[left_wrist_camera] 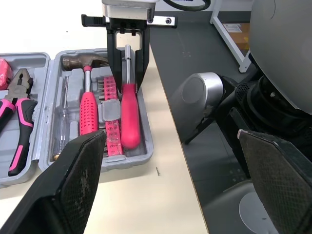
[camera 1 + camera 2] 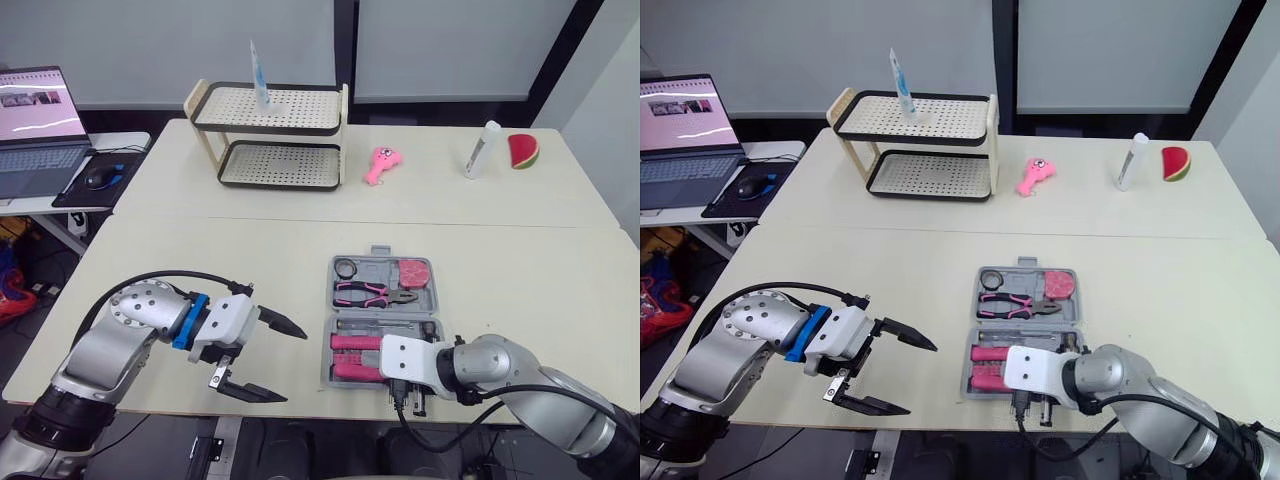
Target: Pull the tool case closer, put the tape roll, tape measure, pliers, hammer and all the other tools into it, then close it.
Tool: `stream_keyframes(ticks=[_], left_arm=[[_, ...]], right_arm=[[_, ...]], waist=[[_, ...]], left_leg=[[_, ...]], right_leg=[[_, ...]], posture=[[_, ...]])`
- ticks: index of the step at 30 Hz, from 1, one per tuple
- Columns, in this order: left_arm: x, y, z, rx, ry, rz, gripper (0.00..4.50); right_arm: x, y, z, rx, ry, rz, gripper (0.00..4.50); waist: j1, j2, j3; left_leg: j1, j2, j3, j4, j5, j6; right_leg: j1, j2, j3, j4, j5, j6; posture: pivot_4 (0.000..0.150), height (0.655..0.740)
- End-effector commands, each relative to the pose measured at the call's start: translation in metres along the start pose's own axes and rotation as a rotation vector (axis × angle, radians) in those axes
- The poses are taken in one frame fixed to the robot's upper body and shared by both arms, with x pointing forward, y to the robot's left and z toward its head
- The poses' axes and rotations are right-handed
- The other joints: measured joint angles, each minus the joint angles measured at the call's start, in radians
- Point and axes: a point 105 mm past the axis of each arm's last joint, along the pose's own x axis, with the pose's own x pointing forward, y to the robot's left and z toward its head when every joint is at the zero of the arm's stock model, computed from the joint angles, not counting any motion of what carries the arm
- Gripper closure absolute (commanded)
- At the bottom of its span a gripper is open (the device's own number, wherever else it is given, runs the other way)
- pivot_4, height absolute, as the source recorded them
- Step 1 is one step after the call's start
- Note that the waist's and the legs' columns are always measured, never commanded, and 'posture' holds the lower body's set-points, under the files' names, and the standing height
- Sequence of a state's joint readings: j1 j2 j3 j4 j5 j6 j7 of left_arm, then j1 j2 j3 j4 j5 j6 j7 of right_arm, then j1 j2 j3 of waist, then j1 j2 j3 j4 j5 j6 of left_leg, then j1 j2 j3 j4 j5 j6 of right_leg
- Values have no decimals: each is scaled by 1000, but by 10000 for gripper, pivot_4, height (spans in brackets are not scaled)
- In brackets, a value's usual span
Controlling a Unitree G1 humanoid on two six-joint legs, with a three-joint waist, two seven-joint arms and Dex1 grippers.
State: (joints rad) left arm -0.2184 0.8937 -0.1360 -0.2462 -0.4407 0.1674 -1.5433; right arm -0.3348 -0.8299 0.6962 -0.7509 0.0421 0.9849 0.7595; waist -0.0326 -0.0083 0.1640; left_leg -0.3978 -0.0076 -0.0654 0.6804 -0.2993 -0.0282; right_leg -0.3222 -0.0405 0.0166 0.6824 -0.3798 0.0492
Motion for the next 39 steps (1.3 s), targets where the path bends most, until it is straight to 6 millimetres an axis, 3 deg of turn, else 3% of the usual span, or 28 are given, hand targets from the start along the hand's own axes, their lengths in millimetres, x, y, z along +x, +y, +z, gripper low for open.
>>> stream_keyframes(ticks=[1,18,23,33,39], left_arm=[[3,-1,6,38,-3,-15,0],[4,-2,5,38,-4,-11,0],[5,-1,5,42,-7,-9,0],[6,1,5,42,-5,-3,0],[7,3,6,46,-5,-3,0]], right_arm=[[-2,1,8,-76,-15,-3,38686],[-11,2,13,-47,-82,12,38686],[-13,3,12,-35,-95,21,44692],[0,2,13,-33,-84,11,44692],[26,1,-8,2,-11,10,44692]], waist=[[1,0,0],[1,0,0],[0,0,0],[1,0,0],[0,-1,-1]], left_leg=[[0,0,0,0,0,0],[0,0,0,0,0,0],[0,0,0,0,0,0],[0,0,0,0,0,0],[0,0,0,0,1,-2]], right_leg=[[0,0,0,0,0,0],[0,0,0,0,0,0],[0,0,0,0,0,0],[0,0,0,0,0,0],[0,0,0,0,0,0]], posture=[[1500,7400],[1500,7400],[1500,7400],[1500,7400],[1500,7400]])
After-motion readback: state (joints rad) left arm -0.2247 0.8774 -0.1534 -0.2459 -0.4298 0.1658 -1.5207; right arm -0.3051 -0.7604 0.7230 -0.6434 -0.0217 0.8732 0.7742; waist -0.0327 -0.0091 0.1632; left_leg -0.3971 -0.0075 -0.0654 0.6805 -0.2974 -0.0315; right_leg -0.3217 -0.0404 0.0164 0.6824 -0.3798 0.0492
